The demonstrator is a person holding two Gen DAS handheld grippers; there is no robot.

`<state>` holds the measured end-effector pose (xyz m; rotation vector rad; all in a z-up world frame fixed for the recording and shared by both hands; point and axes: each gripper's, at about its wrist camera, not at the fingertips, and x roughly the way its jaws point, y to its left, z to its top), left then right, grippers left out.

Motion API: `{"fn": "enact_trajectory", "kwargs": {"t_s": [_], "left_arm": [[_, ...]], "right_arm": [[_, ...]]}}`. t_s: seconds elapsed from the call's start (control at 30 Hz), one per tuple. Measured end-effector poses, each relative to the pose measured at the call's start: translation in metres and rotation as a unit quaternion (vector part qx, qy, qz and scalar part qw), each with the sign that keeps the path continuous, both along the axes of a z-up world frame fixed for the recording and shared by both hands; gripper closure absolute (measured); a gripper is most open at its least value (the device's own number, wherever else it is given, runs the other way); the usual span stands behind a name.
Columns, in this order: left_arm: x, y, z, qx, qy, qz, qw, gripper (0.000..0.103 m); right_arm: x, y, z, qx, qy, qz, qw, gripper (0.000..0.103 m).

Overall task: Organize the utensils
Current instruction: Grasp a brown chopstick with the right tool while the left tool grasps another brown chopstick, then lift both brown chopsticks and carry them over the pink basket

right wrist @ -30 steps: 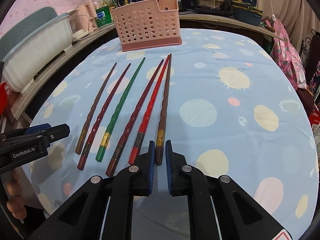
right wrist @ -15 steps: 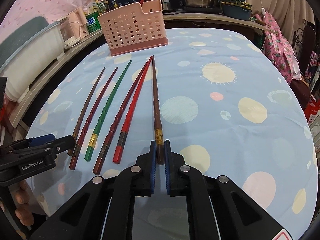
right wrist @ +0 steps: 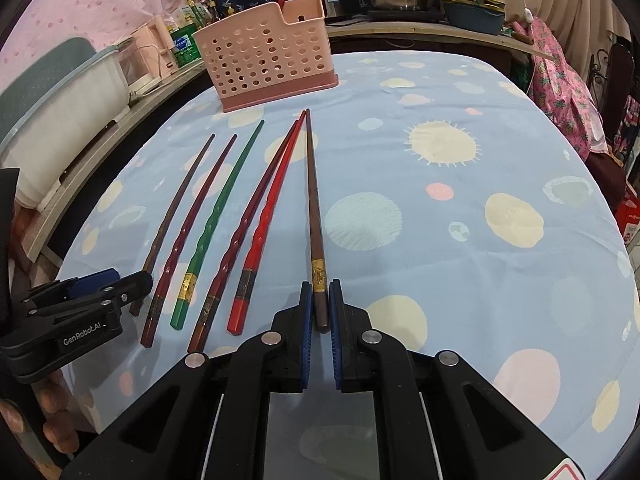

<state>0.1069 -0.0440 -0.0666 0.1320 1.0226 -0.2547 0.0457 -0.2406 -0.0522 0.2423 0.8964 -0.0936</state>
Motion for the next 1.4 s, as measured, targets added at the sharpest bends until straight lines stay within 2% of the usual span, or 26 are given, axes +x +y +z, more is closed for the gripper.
{"fn": "enact_trajectory", "kwargs": {"t_s": [0.13,0.2,0.27,0.5,0.7,1.07,1.23,1.4], "left_arm": [[0.003,0.002,0.001,-0.002,-0.002,0.002,1.0000,0.076],[0.003,0.003,0.001,-0.003,-0.003,0.002,1.0000,0.091],[0.004,0.006,0.001,-0.010,0.001,0.002,0.9999,0.095],[0.003,0.019,0.006,-0.030,0.010,0.007,0.9995,0.096],[-0.003,0.032,0.024,-0.038,-0.004,0.015,0.9991,0.096],[-0.008,0.060,0.094,-0.085,-0.066,0.038,0.9935,0.096],[0.001,0.068,0.124,-0.104,-0.098,0.054,0.9883,0.096],[0.021,0.069,0.147,-0.116,-0.121,0.058,0.9842,0.096]], "right_arm": [[0.007,0.002,-0.001,-0.004,0.000,0.005,1.000,0.094],[0.008,0.003,0.000,-0.011,0.001,0.007,1.000,0.095],[0.007,0.003,0.000,-0.009,0.000,0.007,1.000,0.095],[-0.005,-0.007,0.007,-0.002,-0.005,-0.007,1.000,0.095],[-0.017,-0.020,0.031,0.000,-0.029,-0.027,0.999,0.096],[-0.026,-0.039,0.108,0.003,-0.117,-0.045,0.992,0.096],[-0.020,-0.044,0.140,-0.001,-0.154,-0.048,0.987,0.096],[-0.006,-0.049,0.158,-0.004,-0.175,-0.048,0.983,0.096]]}}
